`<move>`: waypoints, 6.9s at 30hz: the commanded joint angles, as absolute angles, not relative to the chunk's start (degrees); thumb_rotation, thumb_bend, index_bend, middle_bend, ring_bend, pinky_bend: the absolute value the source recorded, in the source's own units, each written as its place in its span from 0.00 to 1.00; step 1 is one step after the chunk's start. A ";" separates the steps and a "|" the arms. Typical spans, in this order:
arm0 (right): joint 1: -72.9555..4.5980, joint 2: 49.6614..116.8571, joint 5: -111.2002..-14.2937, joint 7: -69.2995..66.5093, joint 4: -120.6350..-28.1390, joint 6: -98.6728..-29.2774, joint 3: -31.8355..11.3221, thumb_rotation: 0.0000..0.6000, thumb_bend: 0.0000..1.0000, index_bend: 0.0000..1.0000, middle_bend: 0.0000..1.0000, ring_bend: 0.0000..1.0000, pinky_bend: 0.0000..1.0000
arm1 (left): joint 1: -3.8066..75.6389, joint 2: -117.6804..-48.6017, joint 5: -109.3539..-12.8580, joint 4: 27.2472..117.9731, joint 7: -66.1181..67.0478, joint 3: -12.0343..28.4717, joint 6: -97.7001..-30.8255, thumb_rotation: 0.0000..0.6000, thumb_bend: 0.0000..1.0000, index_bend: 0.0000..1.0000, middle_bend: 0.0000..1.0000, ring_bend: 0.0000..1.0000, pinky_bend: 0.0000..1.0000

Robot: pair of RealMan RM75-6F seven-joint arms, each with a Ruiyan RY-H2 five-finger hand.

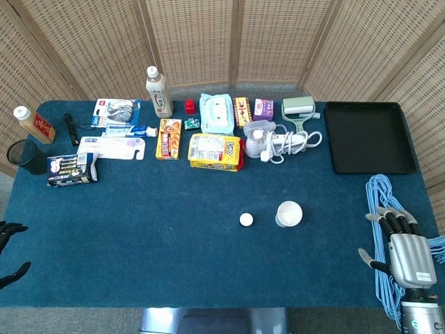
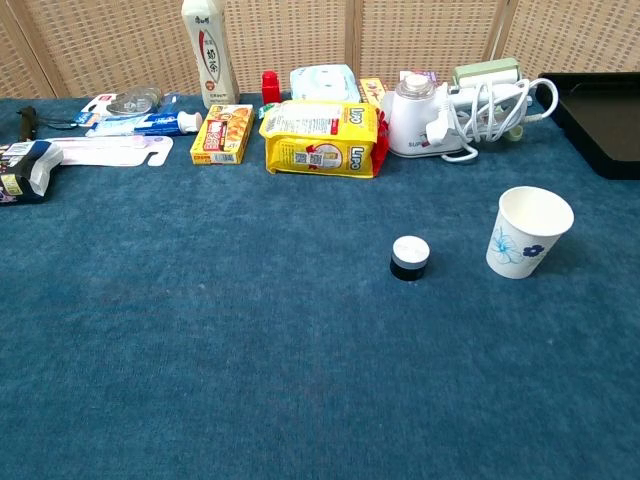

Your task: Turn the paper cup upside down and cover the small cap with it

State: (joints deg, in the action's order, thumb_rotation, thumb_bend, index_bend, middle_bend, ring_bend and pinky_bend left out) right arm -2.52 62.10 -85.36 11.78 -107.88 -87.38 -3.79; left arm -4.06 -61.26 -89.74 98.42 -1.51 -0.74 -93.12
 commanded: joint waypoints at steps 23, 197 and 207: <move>-8.24 61.28 -87.50 7.48 -111.34 -80.88 -5.90 0.93 0.25 0.28 0.22 0.18 0.10 | -3.36 -60.00 -91.10 100.53 0.00 -0.50 -92.98 1.00 0.18 0.28 0.28 0.17 0.18; -40.34 91.82 -47.66 37.36 -95.54 -65.96 -9.93 0.93 0.24 0.28 0.19 0.13 0.04 | 0.37 -59.15 -90.20 101.68 1.39 -0.60 -88.42 1.00 0.18 0.28 0.28 0.17 0.18; -41.19 95.04 -44.18 42.90 -94.04 -69.30 -10.02 0.94 0.24 0.29 0.19 0.13 0.04 | 0.56 -59.42 -90.17 101.23 1.19 -0.70 -88.05 1.00 0.18 0.28 0.28 0.17 0.18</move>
State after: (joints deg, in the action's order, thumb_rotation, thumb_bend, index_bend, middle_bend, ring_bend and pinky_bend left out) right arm -41.05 94.72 -44.23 42.56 -94.38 -69.05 -10.12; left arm 0.55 -59.42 -90.16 101.23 1.19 -0.70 -88.06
